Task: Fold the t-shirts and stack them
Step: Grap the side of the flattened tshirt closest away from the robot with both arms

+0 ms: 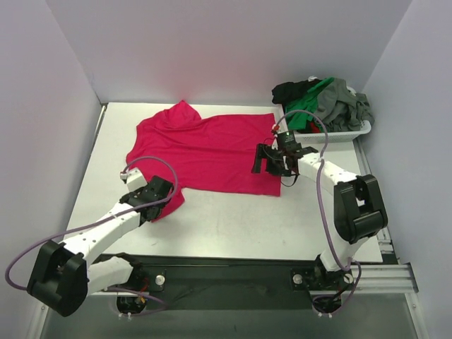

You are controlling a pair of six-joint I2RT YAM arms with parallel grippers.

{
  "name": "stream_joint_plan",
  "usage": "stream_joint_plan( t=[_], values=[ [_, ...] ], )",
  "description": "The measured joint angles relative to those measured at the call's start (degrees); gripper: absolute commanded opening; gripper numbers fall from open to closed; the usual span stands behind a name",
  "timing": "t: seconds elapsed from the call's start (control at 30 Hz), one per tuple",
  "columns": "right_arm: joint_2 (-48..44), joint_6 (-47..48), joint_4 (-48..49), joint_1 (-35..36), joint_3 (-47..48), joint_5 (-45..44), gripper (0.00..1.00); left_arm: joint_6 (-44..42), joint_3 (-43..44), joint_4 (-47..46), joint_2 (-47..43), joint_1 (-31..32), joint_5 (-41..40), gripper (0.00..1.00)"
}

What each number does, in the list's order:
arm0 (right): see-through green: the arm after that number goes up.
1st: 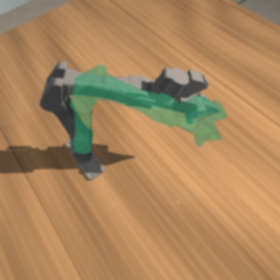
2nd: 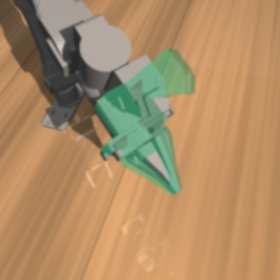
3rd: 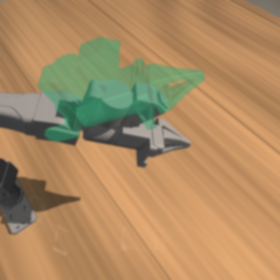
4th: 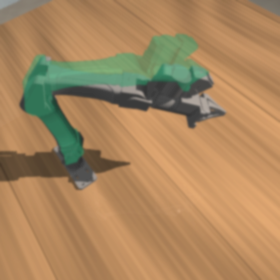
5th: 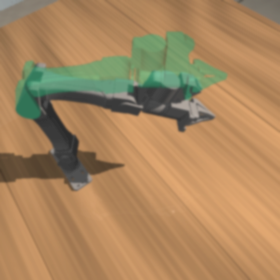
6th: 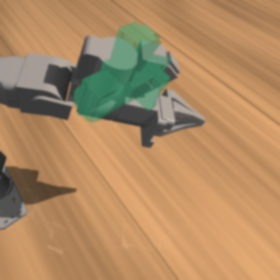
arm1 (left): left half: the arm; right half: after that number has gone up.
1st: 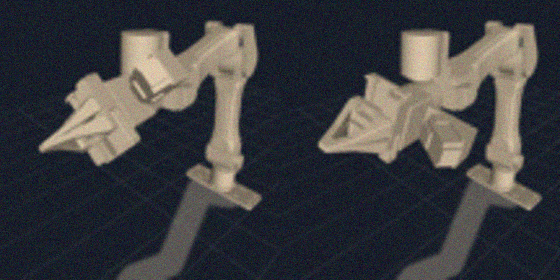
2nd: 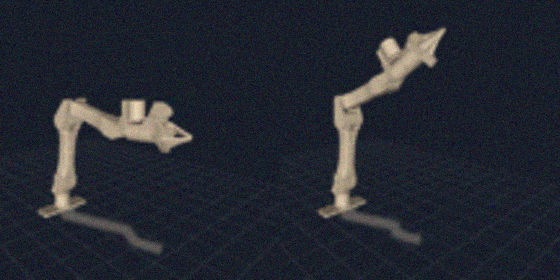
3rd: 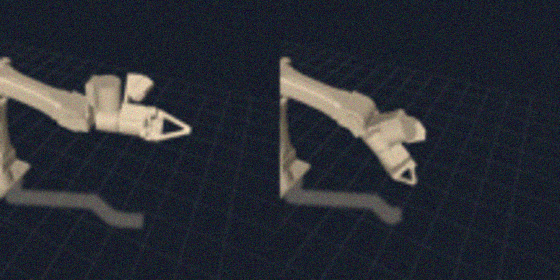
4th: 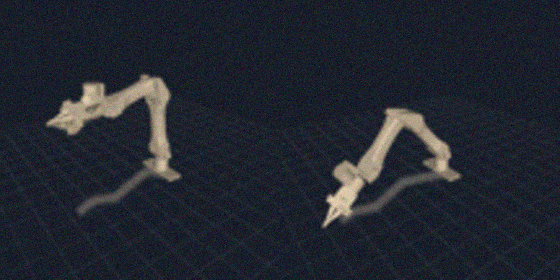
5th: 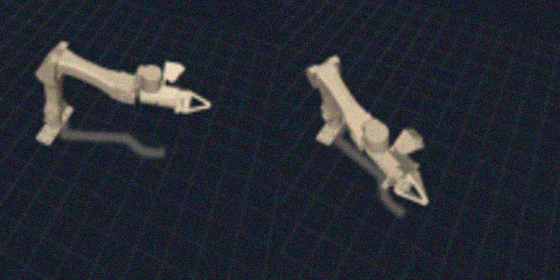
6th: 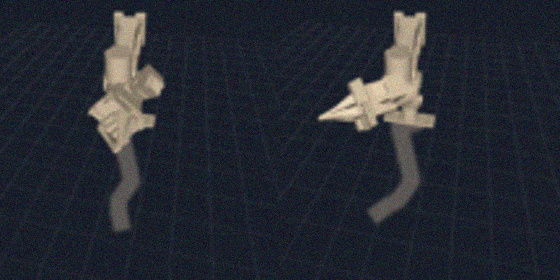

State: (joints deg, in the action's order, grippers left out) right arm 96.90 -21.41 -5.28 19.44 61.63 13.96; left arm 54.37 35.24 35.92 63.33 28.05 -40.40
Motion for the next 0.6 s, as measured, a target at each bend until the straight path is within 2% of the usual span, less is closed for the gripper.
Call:
stream_joint_plan(
  t=[0.07, 0.27, 0.6],
  values=[
    [0.0, 0.0, 0.0, -0.4, -0.2, 0.0, 0.88, 3.1, 0.5, 3.1, 2.5, 0.2, -0.1, 0.58],
    [0.0, 0.0, 0.0, -1.5, -0.4, 0.0, 0.88, 11.1, 3.2, 11.1, 11.4, 1.1, -0.5, 0.57],
    [0.0, 0.0, 0.3, -2.7, -0.5, 0.2, 0.88, 12.8, 0.1, 10.3, 7.9, 1.2, 2.1, 0.55]
  ],
)
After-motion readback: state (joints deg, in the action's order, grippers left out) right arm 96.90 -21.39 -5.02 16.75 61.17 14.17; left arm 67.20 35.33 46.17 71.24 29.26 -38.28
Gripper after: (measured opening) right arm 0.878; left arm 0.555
